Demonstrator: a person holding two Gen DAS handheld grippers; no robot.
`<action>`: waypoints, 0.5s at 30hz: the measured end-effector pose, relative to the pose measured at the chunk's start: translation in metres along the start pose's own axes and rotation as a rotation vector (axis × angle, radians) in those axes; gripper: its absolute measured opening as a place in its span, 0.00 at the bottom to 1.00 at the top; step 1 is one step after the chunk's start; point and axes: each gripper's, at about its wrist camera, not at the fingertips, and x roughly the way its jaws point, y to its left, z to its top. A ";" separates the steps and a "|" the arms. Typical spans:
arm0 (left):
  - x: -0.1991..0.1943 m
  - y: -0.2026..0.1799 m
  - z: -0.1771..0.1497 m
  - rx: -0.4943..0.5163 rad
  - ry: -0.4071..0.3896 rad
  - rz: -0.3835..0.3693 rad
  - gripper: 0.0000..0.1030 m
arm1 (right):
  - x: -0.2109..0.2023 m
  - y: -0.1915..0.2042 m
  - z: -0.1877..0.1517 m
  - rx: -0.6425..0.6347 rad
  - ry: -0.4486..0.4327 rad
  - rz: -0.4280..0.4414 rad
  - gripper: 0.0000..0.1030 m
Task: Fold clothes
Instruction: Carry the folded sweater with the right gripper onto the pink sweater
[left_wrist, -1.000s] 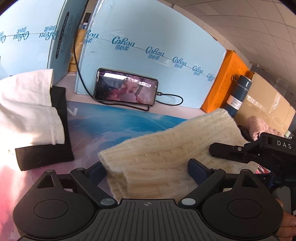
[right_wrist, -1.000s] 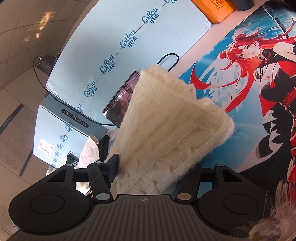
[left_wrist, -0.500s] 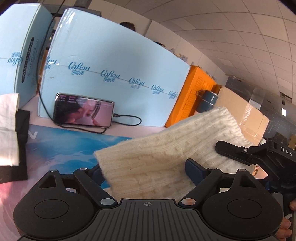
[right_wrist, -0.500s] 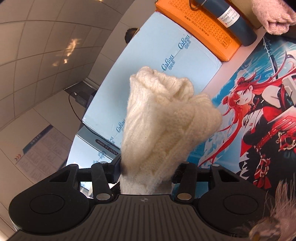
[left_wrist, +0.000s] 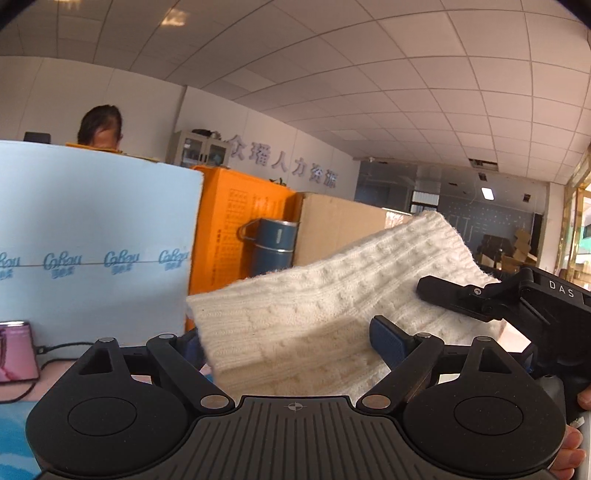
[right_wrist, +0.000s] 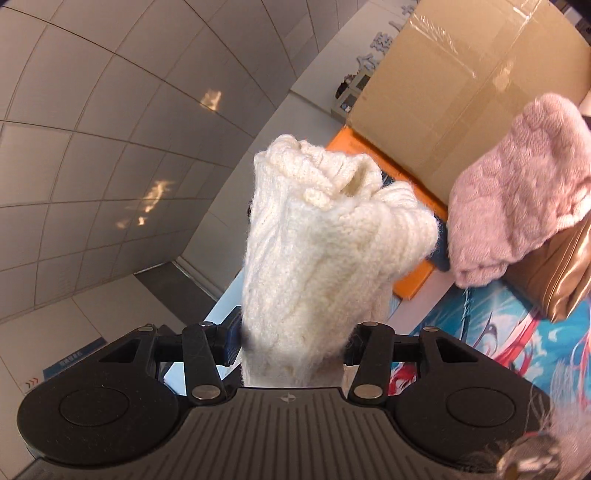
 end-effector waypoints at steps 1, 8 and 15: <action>0.013 -0.007 0.003 0.012 -0.011 -0.012 0.87 | -0.003 -0.003 0.009 -0.016 -0.025 -0.006 0.45; 0.101 -0.039 0.016 -0.008 -0.055 -0.073 0.87 | -0.006 -0.044 0.066 -0.076 -0.173 -0.080 0.45; 0.175 -0.050 0.004 -0.047 0.008 -0.093 0.87 | 0.004 -0.112 0.091 -0.076 -0.241 -0.176 0.45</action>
